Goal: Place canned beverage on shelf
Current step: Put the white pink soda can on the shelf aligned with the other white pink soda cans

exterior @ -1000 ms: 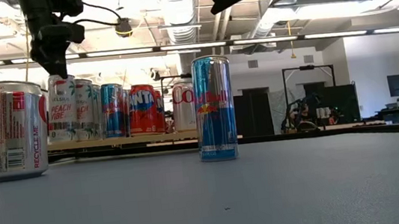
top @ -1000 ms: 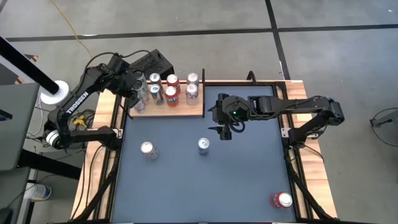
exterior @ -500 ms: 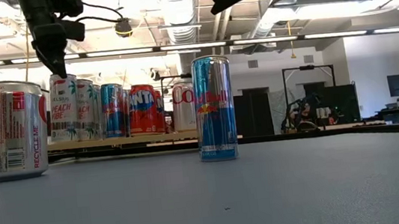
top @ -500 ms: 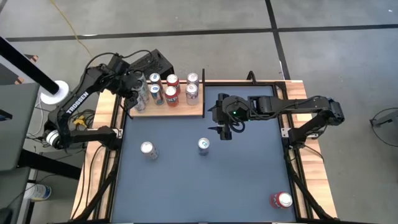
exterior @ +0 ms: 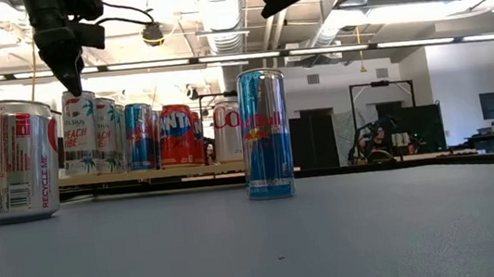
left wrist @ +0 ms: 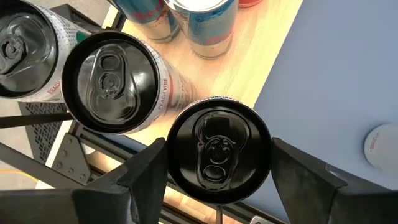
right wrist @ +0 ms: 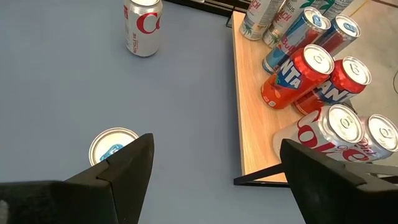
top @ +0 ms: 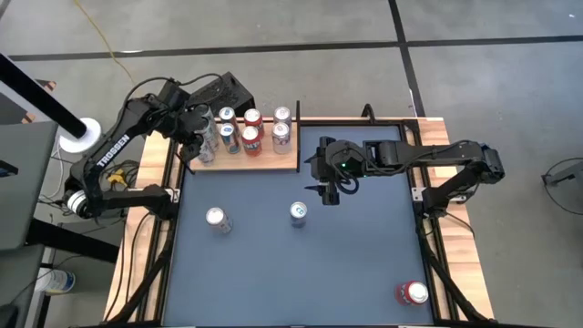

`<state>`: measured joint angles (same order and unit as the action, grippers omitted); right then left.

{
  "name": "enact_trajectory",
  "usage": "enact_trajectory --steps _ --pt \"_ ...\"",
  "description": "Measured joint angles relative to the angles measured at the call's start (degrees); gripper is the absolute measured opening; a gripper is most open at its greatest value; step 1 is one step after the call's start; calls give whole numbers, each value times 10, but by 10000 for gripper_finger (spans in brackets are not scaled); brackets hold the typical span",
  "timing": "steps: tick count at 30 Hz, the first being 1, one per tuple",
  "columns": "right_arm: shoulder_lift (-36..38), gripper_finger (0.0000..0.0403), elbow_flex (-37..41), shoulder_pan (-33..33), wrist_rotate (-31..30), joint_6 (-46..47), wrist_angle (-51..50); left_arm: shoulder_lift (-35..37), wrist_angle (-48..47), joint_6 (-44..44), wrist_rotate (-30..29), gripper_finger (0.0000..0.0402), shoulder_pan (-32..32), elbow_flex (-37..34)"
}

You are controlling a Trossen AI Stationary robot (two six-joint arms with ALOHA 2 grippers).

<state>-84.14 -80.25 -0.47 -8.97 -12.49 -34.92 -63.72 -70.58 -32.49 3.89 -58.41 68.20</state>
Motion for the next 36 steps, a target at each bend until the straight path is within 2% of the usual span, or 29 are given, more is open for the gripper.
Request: enact_trajectory --steps 11,20,27,34,36 --pt "0 333 0 0 0 0 -4 -1 5 4 -26 295 0 -1" --pt "0 333 0 0 0 0 -5 -1 -3 26 -25 301 0 20" --pt "0 333 0 0 0 0 -5 -1 -19 178 -45 302 0 70" --pt "0 333 0 0 0 5 -7 -15 -46 333 -45 302 0 71" --pt "0 333 0 0 0 5 -7 -25 -50 353 -48 302 0 71"
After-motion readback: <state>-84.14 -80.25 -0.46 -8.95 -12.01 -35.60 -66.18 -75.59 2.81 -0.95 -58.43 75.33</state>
